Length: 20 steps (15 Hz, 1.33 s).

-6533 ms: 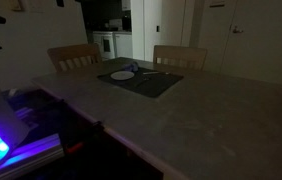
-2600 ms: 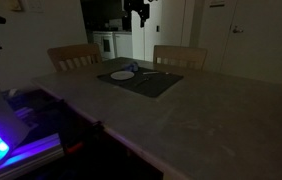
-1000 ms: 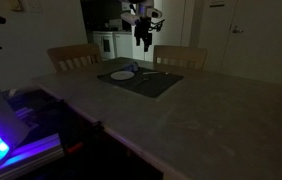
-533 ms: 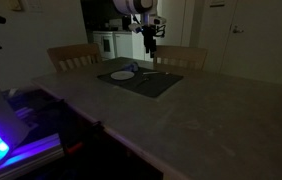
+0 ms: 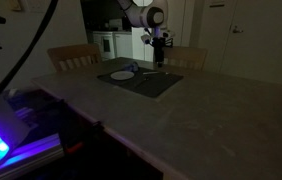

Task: Put the fork beside the spoon on the mat

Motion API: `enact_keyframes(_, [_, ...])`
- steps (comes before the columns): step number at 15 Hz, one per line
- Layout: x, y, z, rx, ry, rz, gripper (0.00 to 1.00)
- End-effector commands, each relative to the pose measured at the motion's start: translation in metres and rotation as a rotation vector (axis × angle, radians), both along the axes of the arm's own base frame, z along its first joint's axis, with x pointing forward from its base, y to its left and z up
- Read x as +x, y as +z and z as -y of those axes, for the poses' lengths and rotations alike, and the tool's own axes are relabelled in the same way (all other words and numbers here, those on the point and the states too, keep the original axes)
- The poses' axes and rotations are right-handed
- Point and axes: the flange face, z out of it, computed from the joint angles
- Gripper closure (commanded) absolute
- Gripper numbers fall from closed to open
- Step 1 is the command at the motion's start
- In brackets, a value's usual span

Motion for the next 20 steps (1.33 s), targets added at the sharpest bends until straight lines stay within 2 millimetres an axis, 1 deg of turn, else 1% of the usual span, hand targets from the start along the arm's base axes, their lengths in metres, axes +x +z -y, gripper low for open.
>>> enact_keyframes(1, [0.016,-0.012,0.011,0.012,-0.068,-0.063,0.0])
enact_keyframes(4, [0.02,-0.025,0.012,0.022,-0.101,-0.107,0.0])
enact_keyframes(7, [0.022,-0.033,0.016,0.024,-0.137,-0.126,0.0])
enact_keyframes(11, [0.024,-0.04,0.026,0.04,-0.176,-0.139,0.0])
enact_keyframes(14, [0.024,-0.042,0.031,0.041,-0.187,-0.148,0.01])
enact_keyframes(15, [0.024,-0.042,0.032,0.041,-0.19,-0.152,0.08])
enact_keyframes(17, [0.023,-0.044,0.033,0.04,-0.19,-0.162,0.16])
enact_keyframes(19, [0.021,-0.044,0.033,0.035,-0.188,-0.171,0.32])
enact_keyframes(20, [0.021,-0.045,0.033,0.035,-0.187,-0.175,0.42])
